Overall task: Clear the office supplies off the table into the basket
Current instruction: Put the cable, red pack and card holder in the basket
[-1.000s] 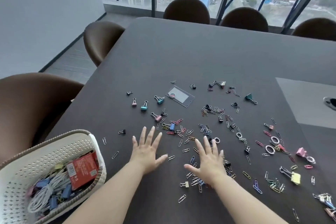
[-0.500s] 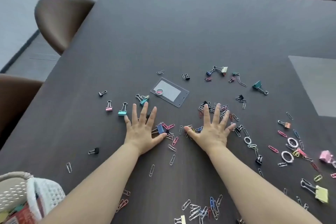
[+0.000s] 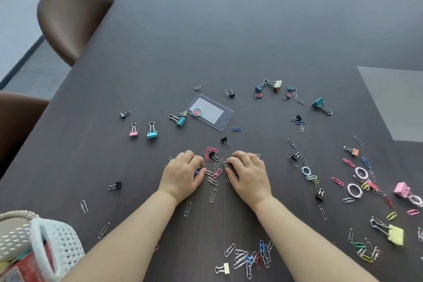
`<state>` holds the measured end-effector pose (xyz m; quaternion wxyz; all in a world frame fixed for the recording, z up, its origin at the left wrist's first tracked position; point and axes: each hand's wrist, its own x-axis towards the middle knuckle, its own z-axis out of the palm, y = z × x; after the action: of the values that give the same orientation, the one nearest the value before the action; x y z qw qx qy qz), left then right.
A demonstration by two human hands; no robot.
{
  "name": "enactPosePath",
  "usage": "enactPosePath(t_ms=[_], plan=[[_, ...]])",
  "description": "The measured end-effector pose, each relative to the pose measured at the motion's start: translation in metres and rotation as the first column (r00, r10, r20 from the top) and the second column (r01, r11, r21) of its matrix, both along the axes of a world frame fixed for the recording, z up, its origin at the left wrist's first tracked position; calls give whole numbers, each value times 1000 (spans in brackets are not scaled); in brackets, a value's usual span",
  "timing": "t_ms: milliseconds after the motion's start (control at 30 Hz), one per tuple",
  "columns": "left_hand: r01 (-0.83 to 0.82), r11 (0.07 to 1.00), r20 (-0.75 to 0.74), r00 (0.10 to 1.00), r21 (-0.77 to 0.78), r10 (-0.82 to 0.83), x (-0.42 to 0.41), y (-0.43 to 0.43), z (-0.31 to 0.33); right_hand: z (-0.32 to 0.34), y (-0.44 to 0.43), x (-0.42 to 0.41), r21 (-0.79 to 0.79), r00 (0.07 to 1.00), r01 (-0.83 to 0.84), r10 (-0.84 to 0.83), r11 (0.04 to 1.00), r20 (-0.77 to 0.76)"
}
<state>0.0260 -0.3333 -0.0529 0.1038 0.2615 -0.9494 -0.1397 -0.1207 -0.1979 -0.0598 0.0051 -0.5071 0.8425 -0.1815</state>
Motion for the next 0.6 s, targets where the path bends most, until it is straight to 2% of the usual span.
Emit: enactPosePath(t_ms=[100,167,267,300,367,433,467,533,600], plan=[[6,1000,-21,1000,-9,-7,6,10,3,0,17,10,-44,999,11,-13,999,-41],[-2,999,-27,1000,-53,0,10,12,5,5,23,10,-99,999,44,-45,994,-9],[40,991,57,998,-128,-33,16,15,7,14,36,9,-124,991,133,-128,983,46],[87,986,109,991,-141,-72,17,15,6,15,40,9,-77,990,139,-137,987,37],[182,969,243,960,-168,-139,20,15,2,13,47,12,124,995,100,-103,987,18],[228,962,364,918,-149,-161,15,11,4,12,47,13,340,996,57,-77,939,46],[230,965,397,903,-126,-164,9,7,4,11,42,10,392,996,43,-73,919,60],[194,980,466,872,-50,-149,-3,-1,5,10,29,4,399,997,15,-45,917,65],[205,977,457,875,-57,-157,-15,-6,5,8,16,-3,292,998,21,-36,956,45]])
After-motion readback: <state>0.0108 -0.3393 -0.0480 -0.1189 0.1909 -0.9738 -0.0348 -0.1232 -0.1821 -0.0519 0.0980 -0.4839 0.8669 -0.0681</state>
